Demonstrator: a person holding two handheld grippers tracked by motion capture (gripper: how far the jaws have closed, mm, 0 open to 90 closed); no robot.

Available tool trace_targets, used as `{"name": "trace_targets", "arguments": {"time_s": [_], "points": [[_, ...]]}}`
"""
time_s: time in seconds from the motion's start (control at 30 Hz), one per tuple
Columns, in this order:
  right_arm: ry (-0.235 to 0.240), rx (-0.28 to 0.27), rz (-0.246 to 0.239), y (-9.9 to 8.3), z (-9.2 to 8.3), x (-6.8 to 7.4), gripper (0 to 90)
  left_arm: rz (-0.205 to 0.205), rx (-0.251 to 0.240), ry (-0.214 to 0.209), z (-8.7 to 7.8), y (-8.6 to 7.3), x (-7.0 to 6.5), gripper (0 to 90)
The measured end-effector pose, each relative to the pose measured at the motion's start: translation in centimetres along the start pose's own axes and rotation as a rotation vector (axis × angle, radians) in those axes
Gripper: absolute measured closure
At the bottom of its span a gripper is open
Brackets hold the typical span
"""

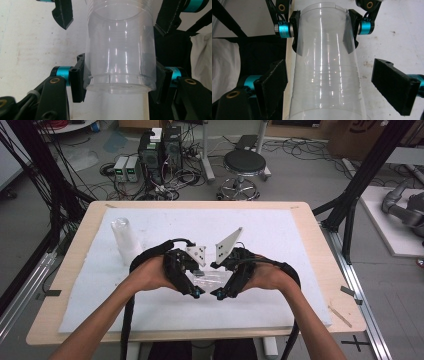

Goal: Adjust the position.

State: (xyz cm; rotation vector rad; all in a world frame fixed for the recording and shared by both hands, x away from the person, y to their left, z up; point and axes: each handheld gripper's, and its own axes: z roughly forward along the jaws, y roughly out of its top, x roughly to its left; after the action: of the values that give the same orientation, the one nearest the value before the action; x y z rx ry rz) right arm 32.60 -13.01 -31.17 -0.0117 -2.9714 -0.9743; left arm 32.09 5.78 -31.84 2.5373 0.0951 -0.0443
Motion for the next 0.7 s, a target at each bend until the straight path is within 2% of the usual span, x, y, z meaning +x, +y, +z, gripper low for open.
{"name": "trace_targets", "arguments": {"time_s": [0.07, 0.13, 0.17, 0.27, 0.33, 0.5, 0.7], "points": [[-0.001, -0.01, 0.0, 0.0, -0.1, 0.1, 13.5, -0.003, -0.005, 0.0, 0.0, -0.1, 0.0, 41.6], [0.003, -0.036, -0.001, 0.0, -0.3, 0.1, 13.5, -0.027, -0.047, -0.015, 0.2, -0.5, 0.0, 41.6], [0.003, -0.059, 0.002, -0.1, -0.4, 0.1, 13.5, -0.015, -0.049, -0.017, 0.2, -0.8, 0.1, 41.5], [-0.012, -0.127, 0.013, -0.7, -1.1, 0.1, 13.5, -0.038, -0.084, -0.005, 0.6, -2.0, 0.2, 41.6], [-0.016, -0.187, 0.018, -1.2, -1.5, 0.1, 13.6, -0.049, -0.13, -0.007, 0.8, -2.9, 0.2, 41.5], [-0.044, -0.309, 0.028, -2.5, -2.3, 0.5, 13.6, -0.077, -0.276, 0.002, 1.0, -5.0, 0.0, 41.5], [-0.07, -0.485, 0.051, -4.4, -2.9, 1.0, 13.6, -0.091, -0.498, 0.006, 1.0, -7.4, -0.4, 41.5]]}}
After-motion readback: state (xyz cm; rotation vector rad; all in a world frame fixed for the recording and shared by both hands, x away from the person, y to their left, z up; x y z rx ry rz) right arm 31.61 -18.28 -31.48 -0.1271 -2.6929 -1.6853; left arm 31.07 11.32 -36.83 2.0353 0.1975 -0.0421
